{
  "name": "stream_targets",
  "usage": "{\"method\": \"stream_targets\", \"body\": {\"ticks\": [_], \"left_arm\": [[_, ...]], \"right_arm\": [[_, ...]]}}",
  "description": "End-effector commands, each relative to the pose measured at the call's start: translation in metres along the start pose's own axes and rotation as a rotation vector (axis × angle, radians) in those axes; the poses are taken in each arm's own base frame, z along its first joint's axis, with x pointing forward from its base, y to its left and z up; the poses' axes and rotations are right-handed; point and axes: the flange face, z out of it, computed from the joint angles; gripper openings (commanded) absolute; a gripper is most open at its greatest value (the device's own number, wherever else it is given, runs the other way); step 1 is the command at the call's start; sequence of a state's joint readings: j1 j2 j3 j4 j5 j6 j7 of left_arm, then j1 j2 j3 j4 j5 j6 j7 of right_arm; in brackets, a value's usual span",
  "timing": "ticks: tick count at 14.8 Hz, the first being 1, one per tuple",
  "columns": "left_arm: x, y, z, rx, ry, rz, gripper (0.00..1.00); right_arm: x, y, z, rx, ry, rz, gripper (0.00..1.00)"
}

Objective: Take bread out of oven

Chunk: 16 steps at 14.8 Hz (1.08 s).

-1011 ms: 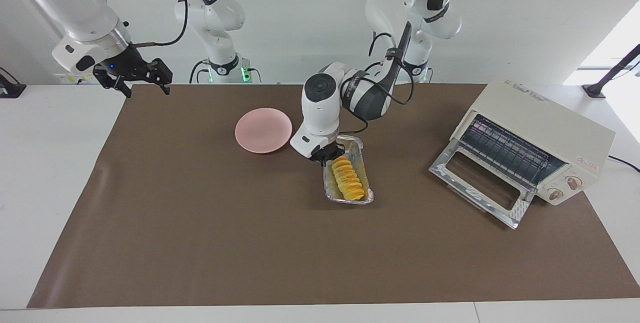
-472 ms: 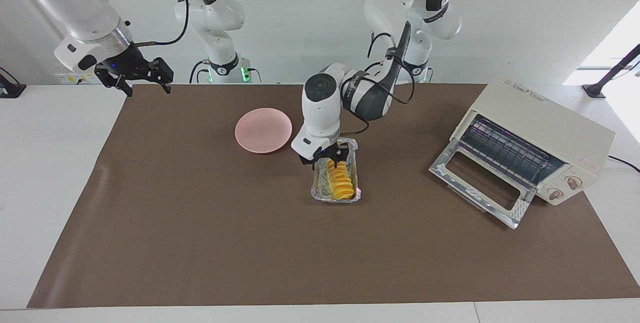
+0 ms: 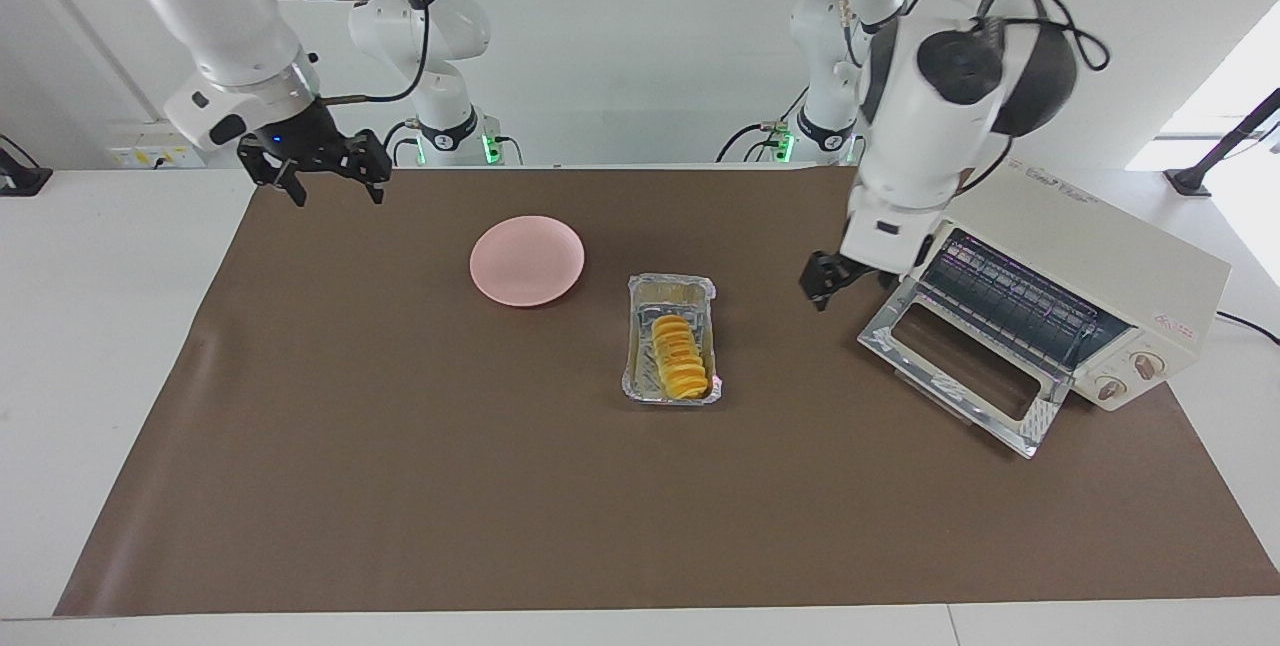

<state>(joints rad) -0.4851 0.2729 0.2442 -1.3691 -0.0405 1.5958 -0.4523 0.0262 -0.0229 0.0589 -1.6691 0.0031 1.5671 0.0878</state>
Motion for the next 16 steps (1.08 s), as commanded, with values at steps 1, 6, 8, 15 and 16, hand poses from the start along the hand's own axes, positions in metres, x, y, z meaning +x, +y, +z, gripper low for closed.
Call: {"method": "stream_targets", "body": {"ticks": [1, 6, 8, 15, 16], "left_arm": [[0.004, -0.069, -0.009, -0.012, -0.074, 0.038, 1.0], [-0.013, -0.196, -0.019, -0.049, -0.159, 0.123, 1.0], [-0.02, -0.201, -0.014, -0.054, -0.174, 0.142, 1.0], [-0.054, -0.204, -0.02, -0.052, -0.191, 0.157, 1.0], [-0.056, -0.205, -0.019, -0.042, -0.187, 0.161, 1.0]], "right_arm": [[0.027, -0.05, 0.039, 0.011, -0.009, 0.043, 1.0], [0.057, -0.177, 0.098, -0.004, -0.032, 0.086, 1.0], [0.06, -0.216, 0.123, -0.015, -0.043, 0.087, 1.0], [0.097, -0.298, 0.2, 0.011, 0.017, 0.12, 0.98], [0.104, -0.298, 0.206, 0.032, 0.045, 0.125, 0.98]]}}
